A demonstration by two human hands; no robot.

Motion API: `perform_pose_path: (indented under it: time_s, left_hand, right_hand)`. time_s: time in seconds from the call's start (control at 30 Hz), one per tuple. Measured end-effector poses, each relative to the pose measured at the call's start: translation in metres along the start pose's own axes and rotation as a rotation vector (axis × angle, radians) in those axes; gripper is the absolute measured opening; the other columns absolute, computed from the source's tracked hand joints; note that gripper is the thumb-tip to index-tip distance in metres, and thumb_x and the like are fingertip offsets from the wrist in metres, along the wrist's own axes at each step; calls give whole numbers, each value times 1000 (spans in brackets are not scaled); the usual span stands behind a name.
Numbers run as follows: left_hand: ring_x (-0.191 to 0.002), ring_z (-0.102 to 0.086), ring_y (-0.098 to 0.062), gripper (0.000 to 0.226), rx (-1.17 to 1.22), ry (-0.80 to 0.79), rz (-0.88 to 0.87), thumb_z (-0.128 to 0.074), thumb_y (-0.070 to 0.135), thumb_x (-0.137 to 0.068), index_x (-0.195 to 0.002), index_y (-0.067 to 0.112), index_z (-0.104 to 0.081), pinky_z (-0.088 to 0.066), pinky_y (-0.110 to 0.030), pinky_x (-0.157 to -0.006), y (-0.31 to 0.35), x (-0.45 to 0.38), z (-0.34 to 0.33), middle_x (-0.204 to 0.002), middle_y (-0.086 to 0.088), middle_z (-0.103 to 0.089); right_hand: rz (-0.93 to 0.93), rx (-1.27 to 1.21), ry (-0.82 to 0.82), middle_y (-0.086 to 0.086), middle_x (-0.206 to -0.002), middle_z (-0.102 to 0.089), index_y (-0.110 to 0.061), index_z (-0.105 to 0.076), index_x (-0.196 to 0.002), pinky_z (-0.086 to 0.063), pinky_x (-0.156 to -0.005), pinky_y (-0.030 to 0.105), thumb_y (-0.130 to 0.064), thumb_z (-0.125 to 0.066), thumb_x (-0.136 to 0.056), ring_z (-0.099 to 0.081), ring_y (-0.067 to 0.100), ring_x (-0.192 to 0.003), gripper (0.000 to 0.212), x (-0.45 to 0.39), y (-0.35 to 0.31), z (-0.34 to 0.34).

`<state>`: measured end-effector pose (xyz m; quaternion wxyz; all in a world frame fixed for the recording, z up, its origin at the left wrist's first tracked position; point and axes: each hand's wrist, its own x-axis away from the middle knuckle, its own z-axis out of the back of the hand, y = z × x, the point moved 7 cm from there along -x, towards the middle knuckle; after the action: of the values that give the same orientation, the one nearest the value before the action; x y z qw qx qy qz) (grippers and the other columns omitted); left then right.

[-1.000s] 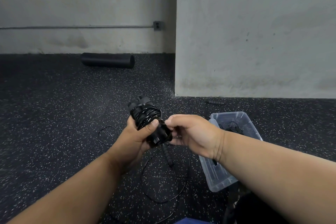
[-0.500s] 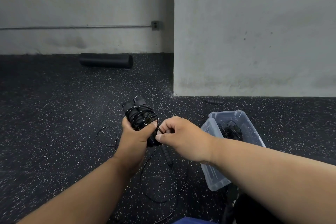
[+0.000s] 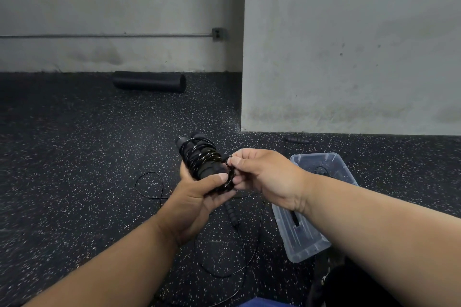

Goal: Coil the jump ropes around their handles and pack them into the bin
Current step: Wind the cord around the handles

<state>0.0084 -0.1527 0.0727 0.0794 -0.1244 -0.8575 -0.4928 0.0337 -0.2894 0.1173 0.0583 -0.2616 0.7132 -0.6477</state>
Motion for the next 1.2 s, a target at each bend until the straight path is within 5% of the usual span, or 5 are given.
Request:
perform_pose_path:
  time_s: [0.27,0.53,0.8,1.03,1.2]
  left_hand:
    - [-96,-74,-14,100,-475,151,-114,-74,-10,-86,-151,46,-23,-61,-36,-84,7,8,3,-112,-1,-75]
    - [-106,-72,-12,84,-636,105,-163,-76,-1,-85,-134,52,-33,-59,-40,-90,4,4,3,-107,12,-76]
    - [-113,-72,-31,53,-220,-164,159,-70,-1,-77,-129,0,-64,-62,-46,-94,-12,5,-2,-132,-25,-68]
    - [-99,-74,-33,54,-116,-375,277,-98,17,-64,-113,3,-79,-62,-48,-92,-9,8,-2,-110,-22,-73]
    - [-92,-73,-32,28,-67,-365,324,-71,8,-83,-109,4,-79,-63,-50,-89,-12,5,-5,-101,-19,-67]
  right_hand:
    - [91,528,55,-7,-66,-55,-18,-66,-87,-37,-55,22,-22,-63,-104,-42,8,-57,18,10,-2,-10]
    - [149,736,-21,-6,-68,-53,-9,-58,-82,-40,-54,21,-20,-65,-102,-42,4,-55,24,15,-10,-15]
    - [192,694,-185,-5,-69,-51,-19,-52,-73,-39,-62,31,-28,-71,-95,-44,12,-65,30,19,-23,-18]
    - [206,564,-238,2,-70,-51,-18,-54,-73,-37,-65,40,-17,-67,-88,-46,20,-68,20,26,-24,-22]
    - [189,399,-93,8,-75,-67,-6,-65,-82,-49,-77,44,-12,-70,-94,-61,22,-74,15,23,-24,1]
